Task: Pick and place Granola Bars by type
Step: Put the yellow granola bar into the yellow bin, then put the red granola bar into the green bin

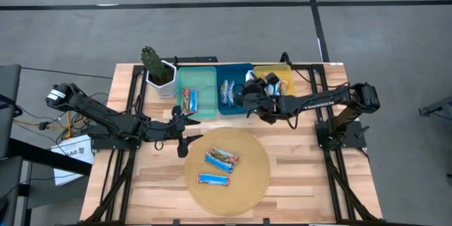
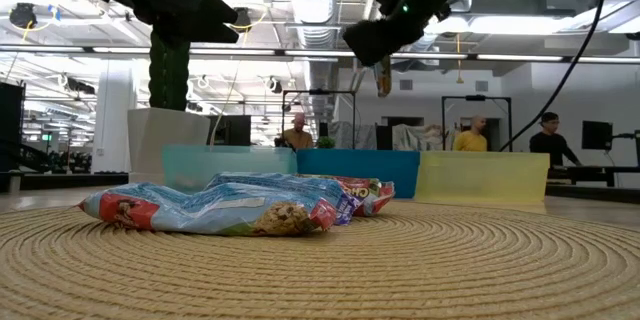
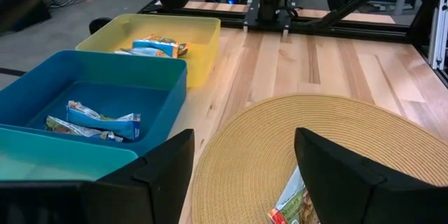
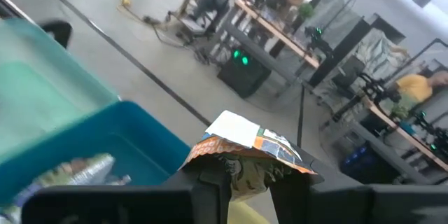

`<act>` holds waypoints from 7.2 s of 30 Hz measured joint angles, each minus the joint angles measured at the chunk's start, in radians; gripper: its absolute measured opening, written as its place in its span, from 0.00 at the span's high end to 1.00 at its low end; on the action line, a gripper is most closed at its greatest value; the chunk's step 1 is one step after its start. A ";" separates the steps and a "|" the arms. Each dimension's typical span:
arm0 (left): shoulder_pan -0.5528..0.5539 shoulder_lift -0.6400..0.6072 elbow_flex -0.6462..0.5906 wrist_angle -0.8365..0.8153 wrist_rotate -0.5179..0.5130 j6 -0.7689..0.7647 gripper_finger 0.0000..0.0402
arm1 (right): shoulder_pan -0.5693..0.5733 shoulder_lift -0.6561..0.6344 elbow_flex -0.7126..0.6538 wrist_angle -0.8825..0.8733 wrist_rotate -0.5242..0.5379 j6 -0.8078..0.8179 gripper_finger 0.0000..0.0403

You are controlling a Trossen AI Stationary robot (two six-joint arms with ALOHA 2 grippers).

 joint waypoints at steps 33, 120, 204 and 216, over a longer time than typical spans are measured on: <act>0.000 0.000 0.000 -0.001 -0.025 -0.022 0.41 | -0.349 -0.205 -0.001 -0.810 -0.435 0.577 0.83; 0.000 0.000 0.000 -0.045 -0.019 -0.105 0.41 | -0.889 0.074 -0.001 -0.802 -1.251 0.453 0.50; 0.000 0.000 0.000 0.011 -0.054 -0.201 0.41 | 0.316 -1.266 -1.007 0.343 -1.255 0.089 0.42; 0.000 0.000 0.000 0.011 -0.077 -0.202 0.41 | 0.315 -1.316 -1.065 0.385 -1.256 0.059 0.42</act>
